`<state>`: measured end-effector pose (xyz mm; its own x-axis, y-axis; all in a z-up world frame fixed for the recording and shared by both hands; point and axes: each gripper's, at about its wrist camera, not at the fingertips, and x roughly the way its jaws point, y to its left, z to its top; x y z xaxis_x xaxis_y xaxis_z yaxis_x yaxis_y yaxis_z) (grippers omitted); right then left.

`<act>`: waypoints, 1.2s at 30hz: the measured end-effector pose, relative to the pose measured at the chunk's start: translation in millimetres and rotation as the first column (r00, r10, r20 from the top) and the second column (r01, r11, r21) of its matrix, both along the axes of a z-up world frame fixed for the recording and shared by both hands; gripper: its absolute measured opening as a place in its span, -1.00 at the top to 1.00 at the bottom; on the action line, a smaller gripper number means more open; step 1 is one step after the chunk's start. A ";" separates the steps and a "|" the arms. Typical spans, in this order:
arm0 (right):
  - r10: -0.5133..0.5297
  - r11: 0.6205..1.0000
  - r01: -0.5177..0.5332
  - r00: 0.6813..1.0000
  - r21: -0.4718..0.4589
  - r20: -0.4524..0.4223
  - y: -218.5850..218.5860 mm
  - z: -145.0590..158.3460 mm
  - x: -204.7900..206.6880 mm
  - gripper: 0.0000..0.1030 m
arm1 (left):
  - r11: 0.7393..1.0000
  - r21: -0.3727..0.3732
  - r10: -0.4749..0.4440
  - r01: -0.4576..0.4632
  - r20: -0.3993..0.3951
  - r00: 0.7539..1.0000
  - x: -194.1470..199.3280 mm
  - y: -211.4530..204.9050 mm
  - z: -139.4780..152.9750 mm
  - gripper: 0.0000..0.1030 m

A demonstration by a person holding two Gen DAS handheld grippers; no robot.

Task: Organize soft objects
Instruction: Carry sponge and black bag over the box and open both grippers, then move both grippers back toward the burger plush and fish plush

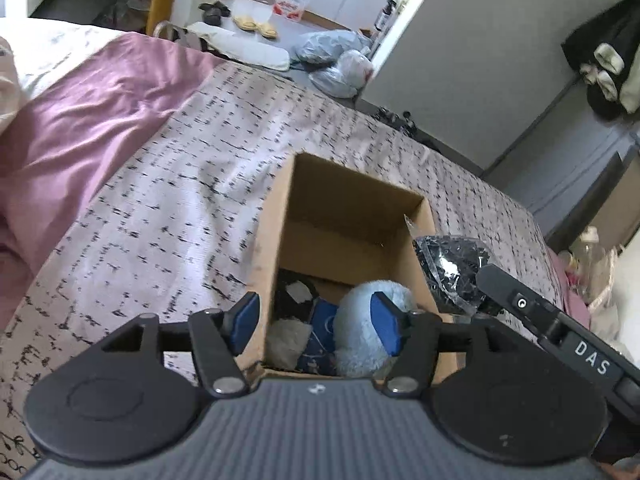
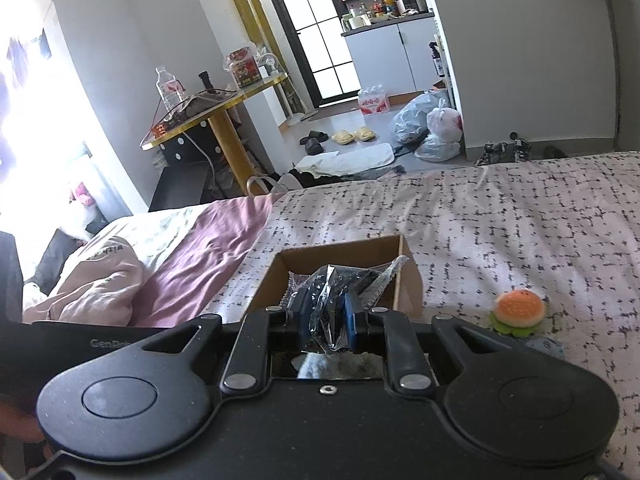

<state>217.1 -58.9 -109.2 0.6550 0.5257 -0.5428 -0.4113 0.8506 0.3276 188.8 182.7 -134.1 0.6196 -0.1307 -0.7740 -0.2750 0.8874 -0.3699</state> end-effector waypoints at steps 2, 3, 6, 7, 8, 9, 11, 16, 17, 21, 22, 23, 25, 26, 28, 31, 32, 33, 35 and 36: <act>0.007 1.000 -0.007 1.000 0.004 0.002 4.9 0.9 2.5 0.65 | 1.000 -0.010 0.020 -0.020 0.000 1.000 -1.4 4.7 3.1 -0.26; 0.010 1.000 -0.010 1.000 0.006 0.002 7.6 1.0 3.7 0.65 | 0.999 -0.017 0.029 -0.029 -0.005 1.000 -1.3 6.3 3.8 -0.27; 0.017 1.000 -0.017 1.000 0.026 -0.009 13.9 1.4 8.1 0.65 | 0.999 -0.020 0.049 -0.049 -0.002 0.999 -0.4 10.0 6.1 -0.28; 0.019 0.999 -0.018 1.000 0.042 -0.020 14.5 1.3 9.8 0.65 | 0.998 -0.014 0.056 -0.056 -0.001 0.998 0.0 10.6 6.3 -0.28; 0.022 0.998 -0.020 0.999 0.062 -0.032 15.8 1.9 11.7 0.65 | 0.998 -0.009 0.065 -0.065 -0.006 0.998 0.7 11.6 5.7 -0.28; 0.024 0.997 -0.021 0.999 0.078 -0.039 17.2 2.6 13.4 0.65 | 0.997 -0.010 0.070 -0.070 -0.013 0.997 1.4 12.7 4.7 -0.28; 0.025 0.996 -0.022 0.999 0.088 -0.039 20.9 3.9 16.5 0.65 | 0.997 -0.015 0.078 -0.078 -0.024 0.997 1.8 15.0 2.0 -0.29; 0.051 0.993 -0.044 0.996 0.107 -0.066 29.7 -2.6 29.2 0.47 | 0.995 -0.002 0.098 -0.098 -0.039 0.994 0.7 18.7 -2.9 -0.29; 0.061 0.993 -0.053 0.995 0.101 -0.076 30.4 -4.2 30.3 0.26 | 0.995 0.000 0.102 -0.103 -0.043 0.994 0.9 19.4 -3.9 -0.29; 0.035 0.996 -0.030 0.998 0.088 -0.052 22.1 -3.6 23.0 -0.16 | 0.995 0.008 0.097 -0.097 -0.039 0.995 3.2 18.1 -4.1 -0.29; 0.030 0.996 -0.024 0.998 0.091 -0.063 18.5 -4.5 22.5 -0.16 | 0.995 0.009 0.097 -0.096 -0.039 0.995 4.3 17.4 -4.1 -0.29; 0.028 0.995 -0.020 0.997 0.098 -0.073 14.8 -5.4 22.4 -0.16 | 0.996 0.008 0.095 -0.094 -0.039 0.995 5.9 16.1 -3.8 -0.30; 0.017 0.995 -0.009 0.996 0.102 -0.085 6.7 -6.3 21.0 -0.16 | 0.996 0.003 0.091 -0.091 -0.039 0.995 7.7 12.9 -2.6 -0.39; 0.010 0.995 -0.002 0.996 0.097 -0.086 2.3 -5.8 19.1 -0.16 | 0.996 0.006 0.088 -0.087 -0.040 0.995 8.4 10.9 -2.1 -0.47; 0.008 0.996 0.000 0.996 0.090 -0.092 -5.1 -5.0 17.2 -0.18 | 0.997 0.022 0.073 -0.072 -0.039 0.997 9.1 5.5 0.6 -0.53; 0.015 0.997 -0.008 0.996 0.076 -0.088 -18.4 -1.5 11.2 -0.29 | 0.997 0.046 0.064 -0.062 -0.038 0.997 8.5 -2.3 4.7 -0.67; 0.013 0.997 -0.007 0.996 0.074 -0.085 -22.0 0.0 10.1 -0.35 | 0.997 0.053 0.063 -0.061 -0.035 0.997 8.0 -5.4 6.8 -0.70; 0.012 0.997 -0.005 0.996 0.075 -0.085 -28.0 1.2 8.4 -0.39 | 0.997 0.058 0.058 -0.056 -0.030 0.998 7.6 -8.2 8.6 -0.72; 0.005 0.997 0.001 0.996 0.071 -0.084 -37.5 2.9 5.9 -0.41 | 0.996 0.081 0.034 -0.033 -0.019 0.999 6.6 -16.9 13.9 -0.74; -0.002 0.998 0.007 0.997 0.063 -0.082 -43.3 3.9 3.9 -0.42 | 0.996 0.090 0.021 -0.020 -0.011 1.000 5.2 -21.2 16.8 -0.75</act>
<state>221.1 -102.2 -105.4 0.6122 0.5579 -0.5603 -0.3775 0.8289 0.4128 194.1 161.6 -117.3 0.6120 -0.0479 -0.7894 -0.2975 0.9109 -0.2859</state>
